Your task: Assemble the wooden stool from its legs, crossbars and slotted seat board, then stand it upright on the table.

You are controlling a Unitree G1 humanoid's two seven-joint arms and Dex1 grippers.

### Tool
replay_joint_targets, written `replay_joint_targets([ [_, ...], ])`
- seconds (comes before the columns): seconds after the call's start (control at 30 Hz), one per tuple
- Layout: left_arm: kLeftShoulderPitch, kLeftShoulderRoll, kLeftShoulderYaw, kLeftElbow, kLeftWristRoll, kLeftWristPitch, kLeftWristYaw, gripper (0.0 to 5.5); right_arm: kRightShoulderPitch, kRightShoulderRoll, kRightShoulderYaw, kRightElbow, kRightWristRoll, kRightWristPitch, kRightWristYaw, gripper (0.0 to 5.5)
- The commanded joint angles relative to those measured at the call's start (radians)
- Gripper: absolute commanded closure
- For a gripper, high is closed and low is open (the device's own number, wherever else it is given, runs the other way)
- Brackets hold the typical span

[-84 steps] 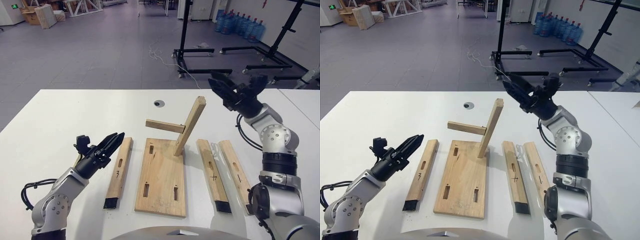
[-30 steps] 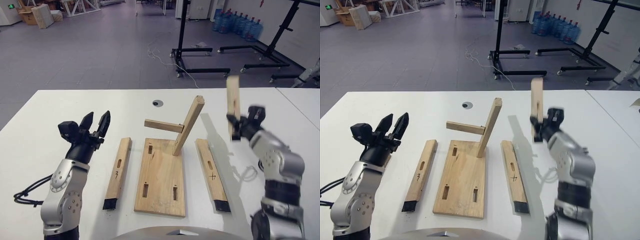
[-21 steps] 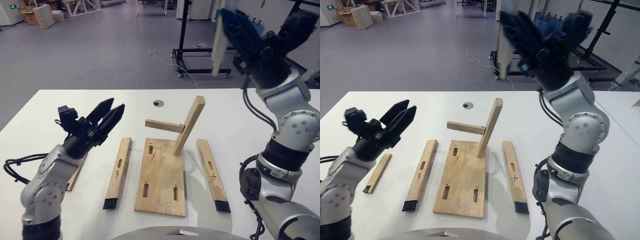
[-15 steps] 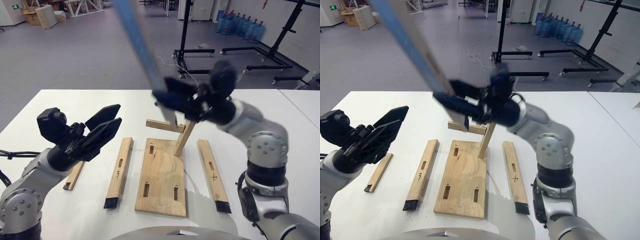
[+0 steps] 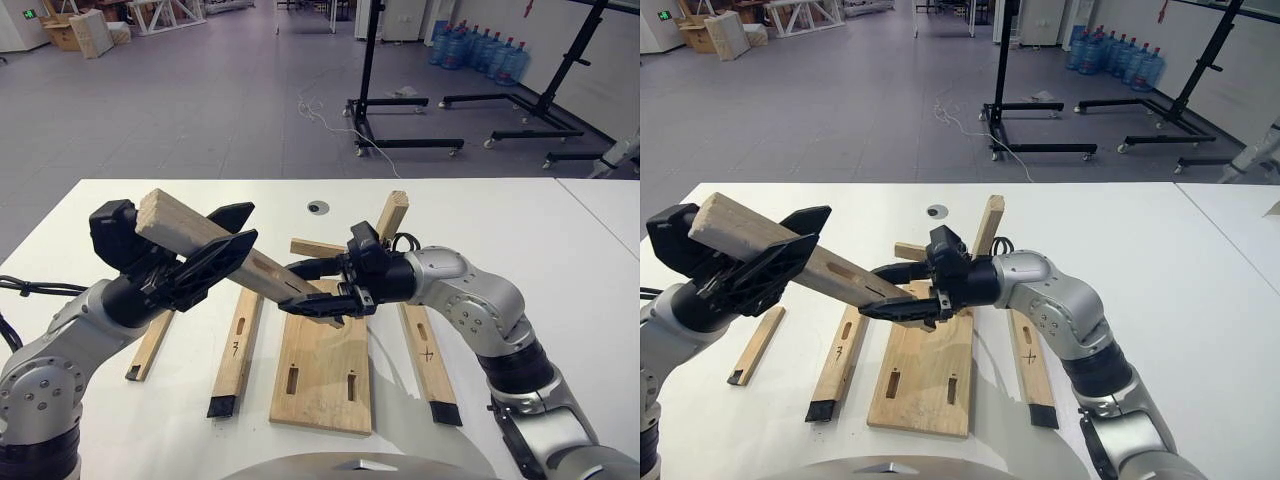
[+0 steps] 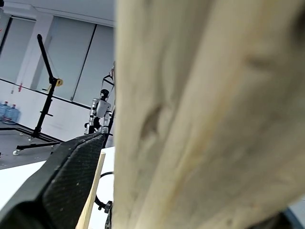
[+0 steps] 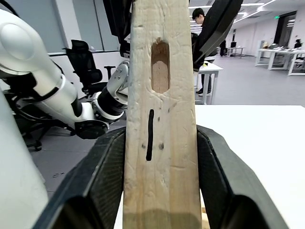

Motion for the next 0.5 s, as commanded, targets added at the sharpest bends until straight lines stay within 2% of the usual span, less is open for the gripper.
replay_joint_targets([
  [0.03, 0.014, -0.006, 0.006, -0.008, 0.022, -0.019, -0.007, 2.06, 0.004, 0.018, -0.057, 0.015, 0.067, 0.032, -0.009, 3.50],
  [0.33, 0.028, -0.003, -0.034, 0.022, 0.097, -0.016, -0.028, 2.06, 0.018, 0.024, -0.070, 0.028, 0.046, 0.023, -0.016, 3.50],
  [0.5, 0.006, -0.009, -0.029, 0.023, 0.085, -0.022, -0.020, 2.06, 0.028, 0.011, -0.038, 0.041, 0.027, 0.034, 0.015, 3.50],
])
